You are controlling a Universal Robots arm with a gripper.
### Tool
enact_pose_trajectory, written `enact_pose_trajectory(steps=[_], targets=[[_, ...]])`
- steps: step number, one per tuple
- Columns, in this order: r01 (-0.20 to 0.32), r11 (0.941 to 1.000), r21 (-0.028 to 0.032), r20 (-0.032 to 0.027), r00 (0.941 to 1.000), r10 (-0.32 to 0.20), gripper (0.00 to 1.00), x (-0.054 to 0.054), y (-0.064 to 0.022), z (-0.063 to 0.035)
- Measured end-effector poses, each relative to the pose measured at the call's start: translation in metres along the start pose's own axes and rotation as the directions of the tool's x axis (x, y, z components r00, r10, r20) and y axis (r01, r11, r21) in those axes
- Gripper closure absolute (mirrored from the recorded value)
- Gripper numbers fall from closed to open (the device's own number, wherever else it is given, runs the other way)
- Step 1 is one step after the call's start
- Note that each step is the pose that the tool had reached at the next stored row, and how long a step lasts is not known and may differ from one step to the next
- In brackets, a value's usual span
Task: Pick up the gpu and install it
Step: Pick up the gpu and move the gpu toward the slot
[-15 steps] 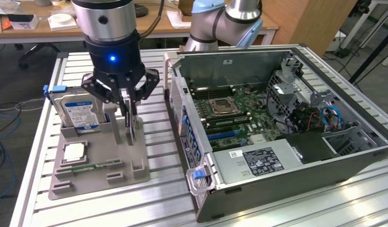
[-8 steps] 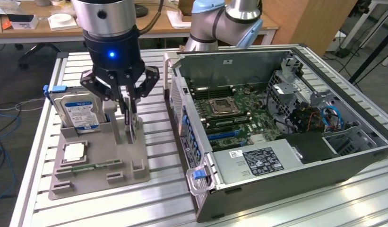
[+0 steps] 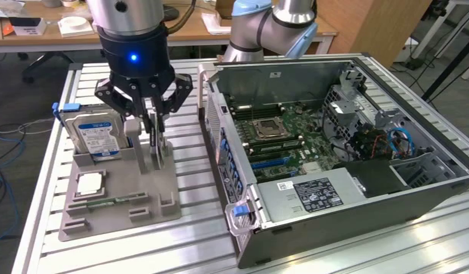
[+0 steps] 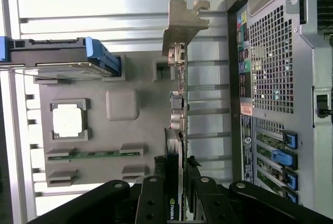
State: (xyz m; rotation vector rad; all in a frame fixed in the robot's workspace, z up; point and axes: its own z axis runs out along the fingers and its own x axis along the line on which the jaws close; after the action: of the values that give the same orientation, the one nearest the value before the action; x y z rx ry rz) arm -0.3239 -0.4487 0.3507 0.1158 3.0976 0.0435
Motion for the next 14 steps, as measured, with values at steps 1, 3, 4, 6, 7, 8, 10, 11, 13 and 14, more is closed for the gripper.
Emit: enact_pose_trajectory(steps=[1,3,4,6,7,8,10,11,13,14], targets=[[0.0,1.0,-0.0001,0.0001,1.0,0.0,0.74,-0.0001,0.0,-0.0016],[0.0,1.0,0.0,0.0,1.0,0.0,0.74,-0.0002,0.0002,-0.0057],[0.0,1.0,-0.0001,0.0,1.0,0.0,0.74,-0.0003,0.0002,-0.0071],[0.0,1.0,-0.0002,0.0001,1.0,0.0,0.74,-0.0003,0.0002,-0.0083],[0.0,1.0,-0.0002,0.0002,1.0,0.0,0.74,-0.0003,0.0002,-0.0082],[0.0,1.0,-0.0002,0.0002,1.0,0.0,0.74,-0.0003,0.0002,-0.0083],[0.0,1.0,-0.0001,0.0001,1.0,0.0,0.74,-0.0003,0.0003,-0.0084],[0.0,1.0,-0.0001,0.0001,1.0,0.0,0.74,-0.0003,0.0002,-0.0084],[0.0,1.0,-0.0001,0.0001,1.0,0.0,0.74,-0.0003,0.0003,-0.0085],[0.0,1.0,0.0003,-0.0003,1.0,0.0,0.74,-0.0004,0.0003,-0.0092]])
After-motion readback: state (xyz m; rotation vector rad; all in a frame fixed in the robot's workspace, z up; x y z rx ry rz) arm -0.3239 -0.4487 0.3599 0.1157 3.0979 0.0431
